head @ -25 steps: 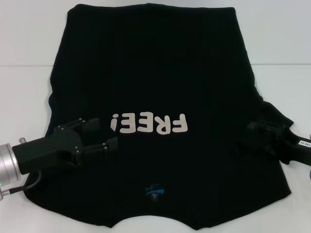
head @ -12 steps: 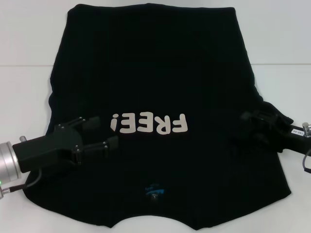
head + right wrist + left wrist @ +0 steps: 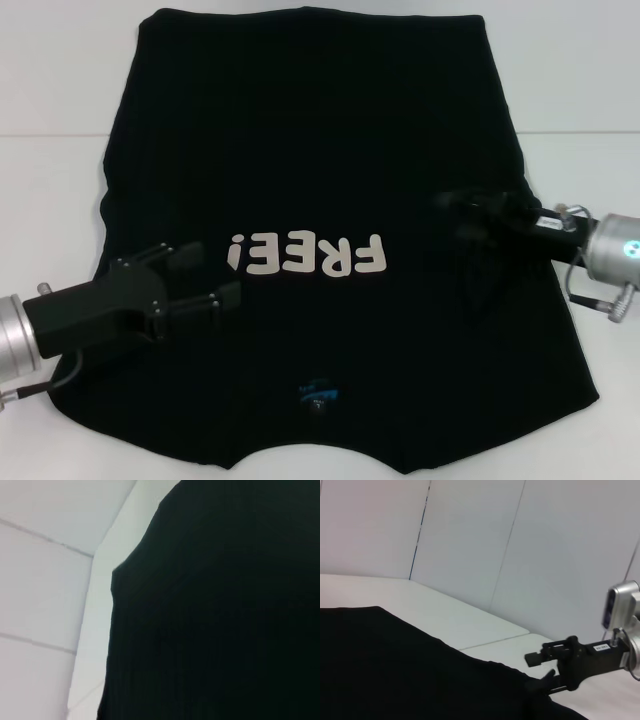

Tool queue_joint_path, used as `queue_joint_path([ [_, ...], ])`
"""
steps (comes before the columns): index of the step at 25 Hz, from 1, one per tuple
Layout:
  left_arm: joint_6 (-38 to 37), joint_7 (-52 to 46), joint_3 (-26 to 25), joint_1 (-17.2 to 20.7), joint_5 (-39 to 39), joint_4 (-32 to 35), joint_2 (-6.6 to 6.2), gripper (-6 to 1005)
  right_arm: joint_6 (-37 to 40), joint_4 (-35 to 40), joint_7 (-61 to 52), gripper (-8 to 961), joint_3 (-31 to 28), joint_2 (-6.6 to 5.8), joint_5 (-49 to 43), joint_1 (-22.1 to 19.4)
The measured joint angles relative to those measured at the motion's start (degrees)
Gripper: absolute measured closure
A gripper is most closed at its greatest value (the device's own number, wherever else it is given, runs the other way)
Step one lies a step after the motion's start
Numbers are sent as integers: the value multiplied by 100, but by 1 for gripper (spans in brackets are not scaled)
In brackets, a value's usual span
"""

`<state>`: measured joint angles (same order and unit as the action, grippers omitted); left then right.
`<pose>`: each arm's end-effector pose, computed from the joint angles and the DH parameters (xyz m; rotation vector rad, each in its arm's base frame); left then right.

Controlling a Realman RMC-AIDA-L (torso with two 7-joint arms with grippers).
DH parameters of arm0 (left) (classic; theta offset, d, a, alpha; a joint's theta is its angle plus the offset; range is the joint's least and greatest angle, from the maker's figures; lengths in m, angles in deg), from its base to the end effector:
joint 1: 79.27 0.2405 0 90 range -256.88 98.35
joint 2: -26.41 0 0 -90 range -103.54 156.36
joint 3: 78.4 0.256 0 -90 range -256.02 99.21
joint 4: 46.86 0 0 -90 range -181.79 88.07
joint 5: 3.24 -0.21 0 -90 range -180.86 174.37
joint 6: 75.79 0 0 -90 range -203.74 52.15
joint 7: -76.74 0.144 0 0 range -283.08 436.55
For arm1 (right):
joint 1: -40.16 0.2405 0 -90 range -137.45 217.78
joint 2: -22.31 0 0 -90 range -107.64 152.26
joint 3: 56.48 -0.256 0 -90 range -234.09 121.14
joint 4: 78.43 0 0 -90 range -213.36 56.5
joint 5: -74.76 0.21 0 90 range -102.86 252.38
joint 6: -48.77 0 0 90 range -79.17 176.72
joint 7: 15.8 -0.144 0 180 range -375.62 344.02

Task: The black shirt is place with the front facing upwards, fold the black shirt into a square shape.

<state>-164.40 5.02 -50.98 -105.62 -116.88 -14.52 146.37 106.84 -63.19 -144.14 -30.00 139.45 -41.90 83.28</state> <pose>-0.2962 0.3110 0.0049 -2.4906 -0.7116 -0.8341 0.2718 0.4021 -0.0344 -1.8296 1.9670 0.8816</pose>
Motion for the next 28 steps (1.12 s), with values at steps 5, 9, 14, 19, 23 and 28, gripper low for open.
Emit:
queue_joint_path([
  [5, -2, -1, -6, 5, 0, 0, 2, 90, -94, 5, 38, 220, 449, 24, 0, 174],
  [9, 2, -1, -10, 8, 0, 0, 14, 93, -28, 24, 103, 221, 379, -17, 44, 17],
  [14, 8, -1, -11, -2, 0, 0, 17, 97, 350, 350, 111, 221, 330, -287, 63, -395],
  [19, 53, -1, -10, 4, 0, -24, 18, 101, 740, 477, 64, 222, 62, -661, 219, -1079],
  [23, 55, -1, -30, 8, 0, -133, 11, 105, 918, 509, 123, 222, -158, -789, 254, -1595],
  [28, 81, -1, -149, 6, 0, -272, -22, 109, 1148, 531, 263, 220, -196, -786, 258, -1837],
])
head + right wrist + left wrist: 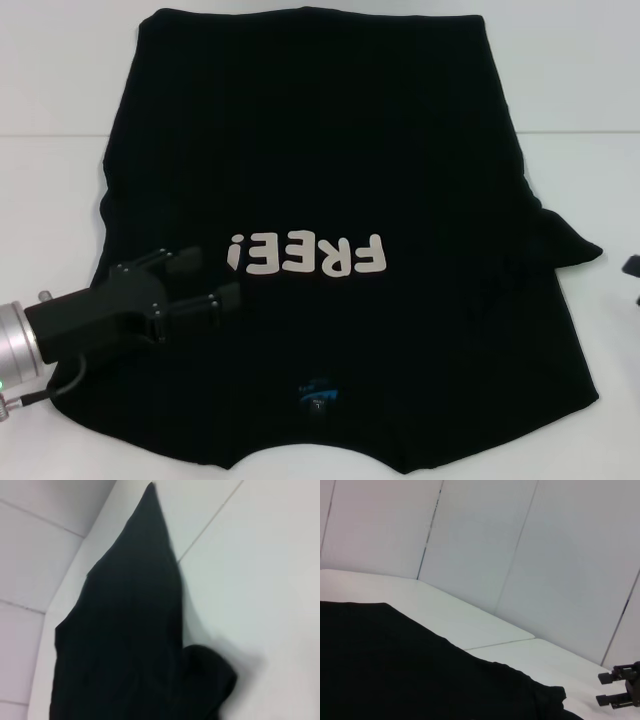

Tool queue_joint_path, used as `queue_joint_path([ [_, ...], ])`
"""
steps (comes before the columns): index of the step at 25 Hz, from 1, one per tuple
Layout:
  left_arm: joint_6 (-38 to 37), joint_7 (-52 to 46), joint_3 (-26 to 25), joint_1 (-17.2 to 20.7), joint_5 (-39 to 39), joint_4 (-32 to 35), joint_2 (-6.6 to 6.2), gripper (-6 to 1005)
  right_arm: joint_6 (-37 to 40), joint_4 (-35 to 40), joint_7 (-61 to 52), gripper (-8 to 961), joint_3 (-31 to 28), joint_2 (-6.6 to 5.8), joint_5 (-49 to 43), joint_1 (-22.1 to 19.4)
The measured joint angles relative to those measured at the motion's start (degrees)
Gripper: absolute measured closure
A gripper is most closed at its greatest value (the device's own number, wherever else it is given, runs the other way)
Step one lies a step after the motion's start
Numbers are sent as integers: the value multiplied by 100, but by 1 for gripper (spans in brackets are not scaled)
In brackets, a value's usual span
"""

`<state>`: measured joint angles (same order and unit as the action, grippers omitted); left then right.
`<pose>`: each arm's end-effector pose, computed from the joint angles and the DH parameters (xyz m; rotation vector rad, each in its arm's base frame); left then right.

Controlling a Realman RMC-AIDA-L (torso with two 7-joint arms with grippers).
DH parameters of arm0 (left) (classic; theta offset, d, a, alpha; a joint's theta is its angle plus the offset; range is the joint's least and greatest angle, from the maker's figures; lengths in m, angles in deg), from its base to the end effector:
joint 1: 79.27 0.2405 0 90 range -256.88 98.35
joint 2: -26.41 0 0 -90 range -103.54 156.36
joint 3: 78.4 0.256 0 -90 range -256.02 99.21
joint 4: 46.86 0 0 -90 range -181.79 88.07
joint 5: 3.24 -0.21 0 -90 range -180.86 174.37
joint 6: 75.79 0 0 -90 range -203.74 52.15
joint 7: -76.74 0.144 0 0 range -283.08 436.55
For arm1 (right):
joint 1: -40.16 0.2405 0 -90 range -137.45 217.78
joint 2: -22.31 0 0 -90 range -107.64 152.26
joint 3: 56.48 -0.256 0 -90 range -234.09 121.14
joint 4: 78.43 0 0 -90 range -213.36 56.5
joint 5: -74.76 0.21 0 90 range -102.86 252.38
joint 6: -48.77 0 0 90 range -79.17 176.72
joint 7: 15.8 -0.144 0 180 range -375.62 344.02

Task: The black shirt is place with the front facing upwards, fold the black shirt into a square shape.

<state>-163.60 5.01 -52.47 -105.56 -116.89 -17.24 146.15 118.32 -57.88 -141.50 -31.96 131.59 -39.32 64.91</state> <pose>-0.3008 0.3083 0.0004 -2.4589 -0.7724 -0.8603 0.3866 0.3199 0.0551 -1.6154 1.9541 0.8923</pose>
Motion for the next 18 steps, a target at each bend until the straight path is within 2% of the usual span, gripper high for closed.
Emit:
queue_joint_path([
  [6, 56, 0, -8, 1, -4, -35, 7, 113, -24, -66, 79, 222, 121, 232, -37, 393],
  [8, 56, 0, -9, 5, -12, -36, 11, 115, -191, -81, 37, 223, 183, 345, -39, 610],
  [11, 48, 0, -10, 12, -22, -36, 13, 117, -494, -183, -84, 225, 248, 442, -42, 871],
  [15, 20, 0, -10, 24, -29, -36, 12, 121, -729, -304, -342, 227, 435, 453, -47, 1130],
  [18, 19, 0, -10, 31, -33, -36, 3, 123, -732, -260, -748, 228, 844, 344, -50, 1250],
])
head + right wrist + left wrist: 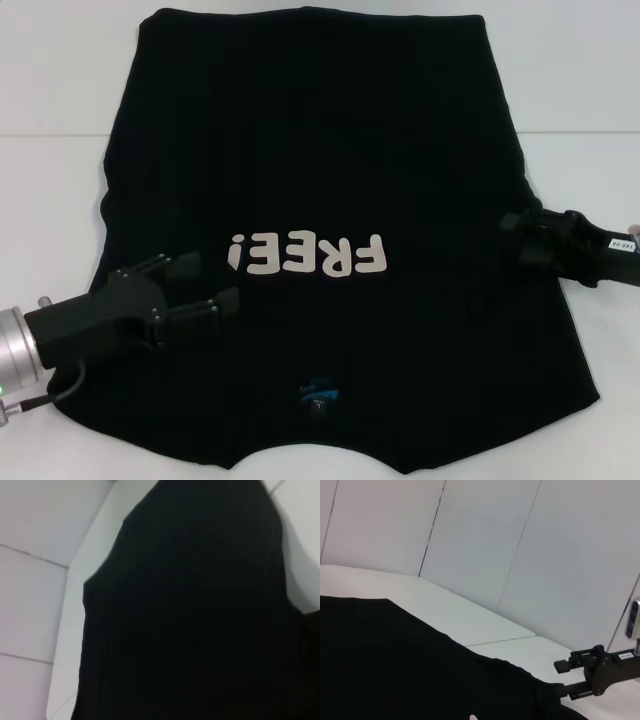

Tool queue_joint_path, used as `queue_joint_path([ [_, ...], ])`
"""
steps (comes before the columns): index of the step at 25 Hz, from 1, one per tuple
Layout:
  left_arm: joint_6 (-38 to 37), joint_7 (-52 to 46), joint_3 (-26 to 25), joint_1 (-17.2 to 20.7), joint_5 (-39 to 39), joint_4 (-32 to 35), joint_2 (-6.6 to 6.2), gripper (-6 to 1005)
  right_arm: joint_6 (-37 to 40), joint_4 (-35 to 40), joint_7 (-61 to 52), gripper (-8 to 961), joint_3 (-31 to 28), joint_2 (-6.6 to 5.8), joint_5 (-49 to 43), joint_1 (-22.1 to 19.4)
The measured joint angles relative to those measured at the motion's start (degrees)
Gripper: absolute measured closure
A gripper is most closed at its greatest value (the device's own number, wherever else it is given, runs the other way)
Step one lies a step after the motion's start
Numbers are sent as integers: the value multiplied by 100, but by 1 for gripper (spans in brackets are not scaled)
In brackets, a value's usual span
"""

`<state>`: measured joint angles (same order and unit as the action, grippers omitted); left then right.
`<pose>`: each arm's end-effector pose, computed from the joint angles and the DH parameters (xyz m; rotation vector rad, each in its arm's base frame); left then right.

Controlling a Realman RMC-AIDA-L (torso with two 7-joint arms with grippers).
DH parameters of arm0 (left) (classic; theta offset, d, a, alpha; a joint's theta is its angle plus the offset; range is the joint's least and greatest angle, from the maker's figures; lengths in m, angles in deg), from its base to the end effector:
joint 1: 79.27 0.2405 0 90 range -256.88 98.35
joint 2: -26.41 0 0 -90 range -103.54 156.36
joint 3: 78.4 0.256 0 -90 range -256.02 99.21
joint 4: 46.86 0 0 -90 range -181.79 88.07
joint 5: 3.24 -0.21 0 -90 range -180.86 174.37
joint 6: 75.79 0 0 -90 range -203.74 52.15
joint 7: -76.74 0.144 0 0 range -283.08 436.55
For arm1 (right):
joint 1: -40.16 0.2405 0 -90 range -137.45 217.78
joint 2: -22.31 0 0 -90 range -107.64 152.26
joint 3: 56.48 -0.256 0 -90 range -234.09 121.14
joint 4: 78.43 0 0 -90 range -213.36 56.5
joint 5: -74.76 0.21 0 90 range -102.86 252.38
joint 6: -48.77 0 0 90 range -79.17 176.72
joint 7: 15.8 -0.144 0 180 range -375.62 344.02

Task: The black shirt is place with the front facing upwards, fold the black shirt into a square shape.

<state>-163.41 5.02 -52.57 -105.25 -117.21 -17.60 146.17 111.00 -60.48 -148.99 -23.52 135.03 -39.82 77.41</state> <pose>-0.3032 0.3058 -0.0014 -2.4573 -0.7880 -0.8554 0.3128 0.3839 0.0024 -1.7725 2.0130 0.8164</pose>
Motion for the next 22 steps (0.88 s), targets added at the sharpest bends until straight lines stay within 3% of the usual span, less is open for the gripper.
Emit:
queue_joint_path([
  [7, 7, 0, 21, -1, 2, 0, -10, 129, 46, 29, -717, 234, 848, -297, -3, 248],
  [11, 27, 0, 23, -15, -12, 0, 3, 132, 115, 110, -699, 237, 873, -310, 32, 314],
  [15, 30, -245, 0, -4, 15, 21, 8, 135, 670, 639, 28, 241, 573, -226, 269, 221],
  [18, 31, -1172, -7, -39, 17, 63, -110, 137, 1500, 877, 1203, 244, 189, -200, 737, -70],
  [22, -232, -2767, 35, -90, -24, 13, -494, 140, 2640, 916, 3163, 247, -152, -171, 1273, -568],
])
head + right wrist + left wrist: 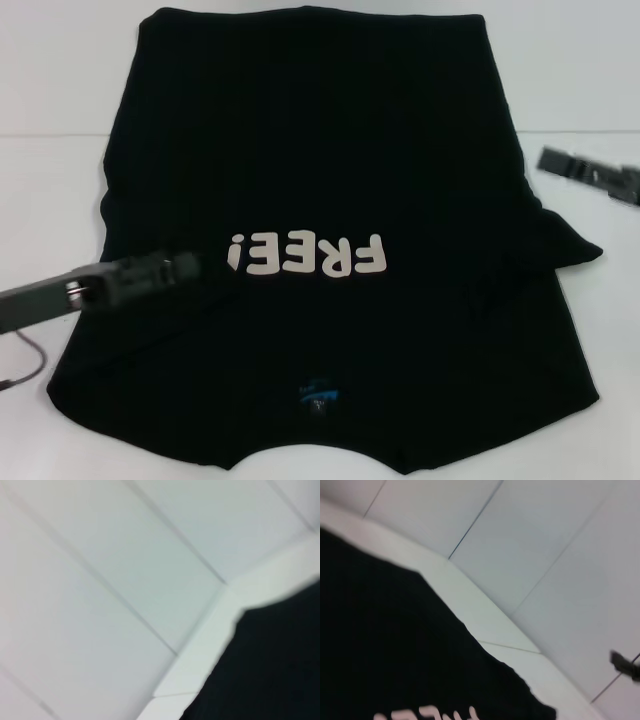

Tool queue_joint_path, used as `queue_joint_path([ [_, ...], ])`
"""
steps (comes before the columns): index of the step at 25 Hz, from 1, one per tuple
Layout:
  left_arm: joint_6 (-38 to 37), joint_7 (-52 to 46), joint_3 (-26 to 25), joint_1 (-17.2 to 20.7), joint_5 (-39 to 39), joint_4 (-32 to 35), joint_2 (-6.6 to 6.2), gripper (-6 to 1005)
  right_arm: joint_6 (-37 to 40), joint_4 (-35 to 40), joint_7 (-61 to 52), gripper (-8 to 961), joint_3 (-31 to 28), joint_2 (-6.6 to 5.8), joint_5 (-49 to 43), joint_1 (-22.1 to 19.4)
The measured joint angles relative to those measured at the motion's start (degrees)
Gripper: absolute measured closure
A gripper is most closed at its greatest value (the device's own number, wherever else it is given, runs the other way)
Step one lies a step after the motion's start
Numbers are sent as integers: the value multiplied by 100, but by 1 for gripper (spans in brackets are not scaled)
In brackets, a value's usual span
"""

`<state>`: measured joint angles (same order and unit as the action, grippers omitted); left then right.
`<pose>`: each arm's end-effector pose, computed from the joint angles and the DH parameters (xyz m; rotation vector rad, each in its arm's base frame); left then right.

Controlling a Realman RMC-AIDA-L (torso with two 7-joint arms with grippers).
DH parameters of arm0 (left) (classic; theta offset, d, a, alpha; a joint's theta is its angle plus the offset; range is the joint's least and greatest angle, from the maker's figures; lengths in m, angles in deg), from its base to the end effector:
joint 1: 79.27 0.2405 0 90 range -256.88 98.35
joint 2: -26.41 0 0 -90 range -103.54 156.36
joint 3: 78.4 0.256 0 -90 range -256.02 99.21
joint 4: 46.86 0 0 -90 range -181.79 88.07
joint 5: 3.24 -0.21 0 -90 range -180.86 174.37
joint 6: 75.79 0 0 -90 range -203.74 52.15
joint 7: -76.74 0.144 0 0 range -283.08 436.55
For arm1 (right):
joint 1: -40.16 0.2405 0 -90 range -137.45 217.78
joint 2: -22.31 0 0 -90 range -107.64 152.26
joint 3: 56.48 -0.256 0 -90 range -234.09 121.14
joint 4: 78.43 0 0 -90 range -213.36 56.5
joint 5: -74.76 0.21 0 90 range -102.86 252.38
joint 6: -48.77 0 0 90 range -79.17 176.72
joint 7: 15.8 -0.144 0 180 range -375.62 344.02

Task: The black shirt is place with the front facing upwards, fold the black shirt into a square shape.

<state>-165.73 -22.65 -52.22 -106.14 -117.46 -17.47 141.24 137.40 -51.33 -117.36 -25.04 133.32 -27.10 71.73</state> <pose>-0.3111 0.3153 0.0334 -2.3402 -1.3317 -0.9550 0.2792 0.3560 0.0636 -2.3134 1.2227 1.1177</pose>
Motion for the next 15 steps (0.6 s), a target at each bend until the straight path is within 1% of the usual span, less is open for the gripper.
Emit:
queue_joint_path([
  [2, -194, -805, 45, 16, -89, -4, -222, 142, 358, 20, 679, 249, 8, 6, 8, -203],
  [4, -344, -1498, 90, 22, -326, 9, -419, 144, 536, 22, 1220, 249, 73, 26, -123, -354],
  [5, -416, -1949, 104, 7, -604, 43, -532, 144, 577, 22, 1450, 248, 94, 49, -222, -405],
  [7, -442, -2690, 101, -42, -1281, 213, -661, 146, 630, 17, 1980, 248, 119, 128, -500, -475],
  [9, -482, -3222, 89, -76, -1797, 449, -721, 148, 641, 8, 2441, 242, 120, 242, -737, -523],
  [12, -589, -3746, 90, -94, -2320, 920, -743, 150, 640, 19, 2818, 239, 124, 407, -951, -553],
  [14, -619, -3999, 94, -93, -2564, 1171, -744, 152, 625, 29, 2919, 240, 124, 462, -1036, -555],
  [15, -622, -4086, 90, -93, -2645, 1240, -744, 152, 617, 23, 2936, 240, 124, 469, -1071, -553],
])
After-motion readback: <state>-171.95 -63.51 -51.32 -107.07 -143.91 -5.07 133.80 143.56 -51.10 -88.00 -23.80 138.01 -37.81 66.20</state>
